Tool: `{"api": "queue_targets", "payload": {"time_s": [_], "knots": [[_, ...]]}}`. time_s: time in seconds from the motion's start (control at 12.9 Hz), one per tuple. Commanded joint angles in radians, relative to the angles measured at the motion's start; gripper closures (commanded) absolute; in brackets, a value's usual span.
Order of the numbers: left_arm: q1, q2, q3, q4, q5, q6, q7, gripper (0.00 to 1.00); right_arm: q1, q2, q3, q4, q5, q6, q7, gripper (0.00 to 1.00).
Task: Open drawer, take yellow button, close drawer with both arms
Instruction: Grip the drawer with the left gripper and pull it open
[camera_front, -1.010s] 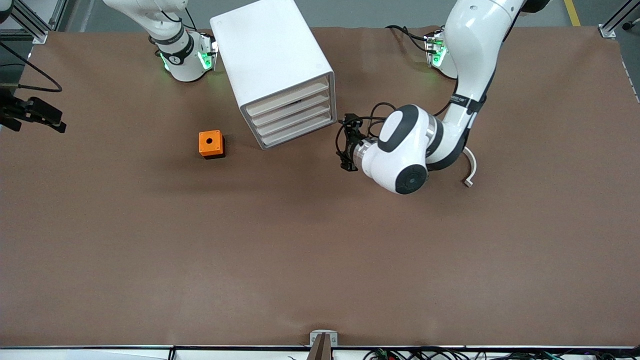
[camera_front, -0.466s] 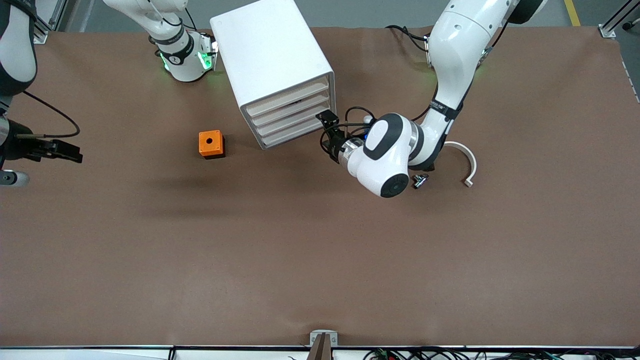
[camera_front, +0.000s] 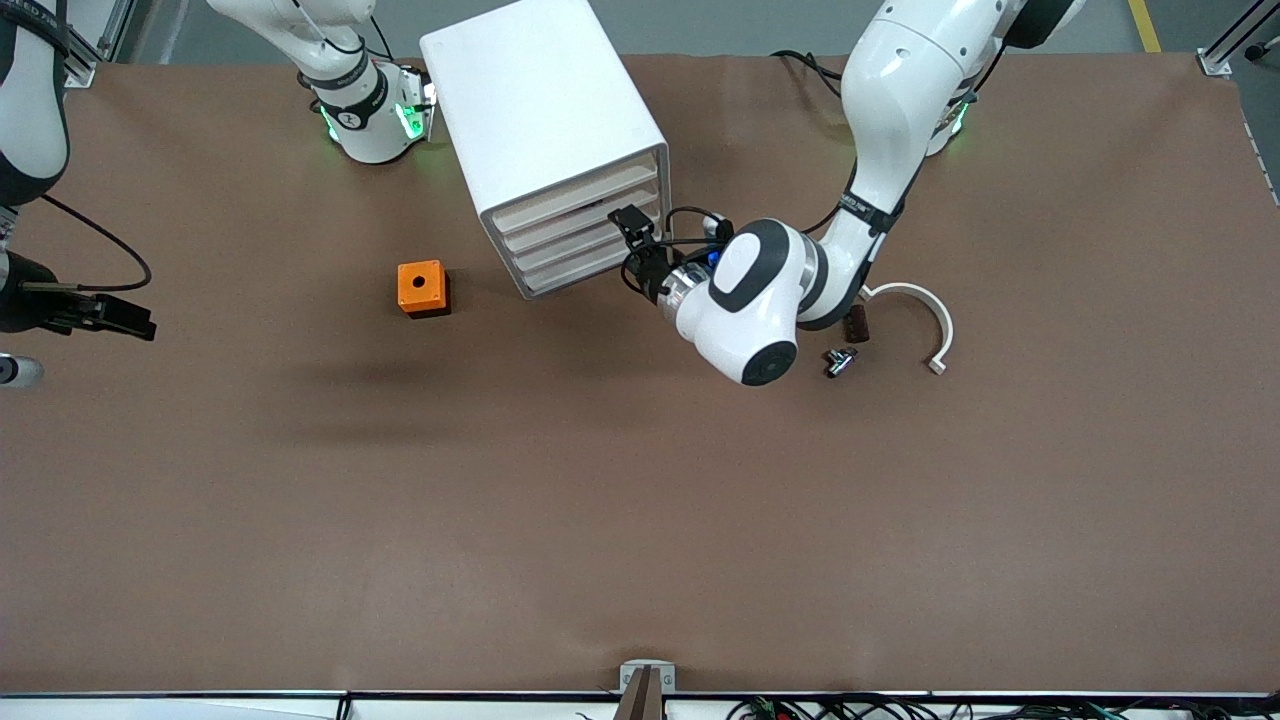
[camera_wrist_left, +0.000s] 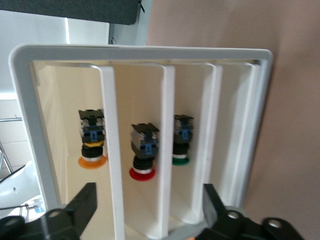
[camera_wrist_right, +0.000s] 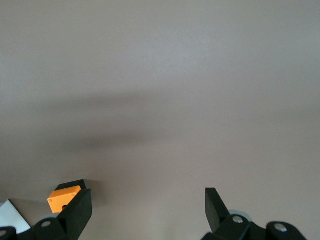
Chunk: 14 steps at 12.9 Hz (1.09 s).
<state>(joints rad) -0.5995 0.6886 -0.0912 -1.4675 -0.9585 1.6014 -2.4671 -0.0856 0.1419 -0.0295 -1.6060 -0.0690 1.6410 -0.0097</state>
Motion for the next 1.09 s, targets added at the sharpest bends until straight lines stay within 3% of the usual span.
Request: {"api": "queue_targets", "payload": {"time_s": [0.0, 0.16, 0.62, 0.78, 0.85, 0.93, 1.01], "knots": [[-0.017, 0.011, -0.019, 0.018, -0.026, -0.046, -0.023, 0.15, 0.006, -0.004, 0.016, 0.012, 0.017, -0.024, 0.104, 0.00], [-0.032, 0.012, -0.032, 0.015, -0.028, -0.052, -0.033, 0.25, 0.003, -0.005, 0.014, 0.009, 0.072, -0.039, 0.148, 0.00], [-0.077, 0.029, -0.033, 0.016, -0.026, -0.055, -0.052, 0.51, 0.015, -0.007, 0.019, 0.009, 0.081, -0.066, 0.223, 0.00], [-0.086, 0.029, -0.033, 0.018, -0.026, -0.055, -0.049, 0.73, 0.023, -0.007, 0.019, 0.008, 0.081, -0.066, 0.243, 0.00], [-0.091, 0.028, -0.033, 0.019, -0.025, -0.055, -0.046, 0.94, 0.030, -0.007, 0.017, 0.008, 0.081, -0.066, 0.267, 0.00], [-0.089, 0.026, -0.033, 0.019, -0.023, -0.055, -0.047, 1.00, 0.036, -0.007, 0.017, 0.008, 0.081, -0.067, 0.292, 0.00], [-0.086, 0.026, -0.030, 0.019, -0.020, -0.055, -0.049, 1.00, 0.038, -0.007, 0.017, 0.008, 0.081, -0.067, 0.298, 0.00]]}}
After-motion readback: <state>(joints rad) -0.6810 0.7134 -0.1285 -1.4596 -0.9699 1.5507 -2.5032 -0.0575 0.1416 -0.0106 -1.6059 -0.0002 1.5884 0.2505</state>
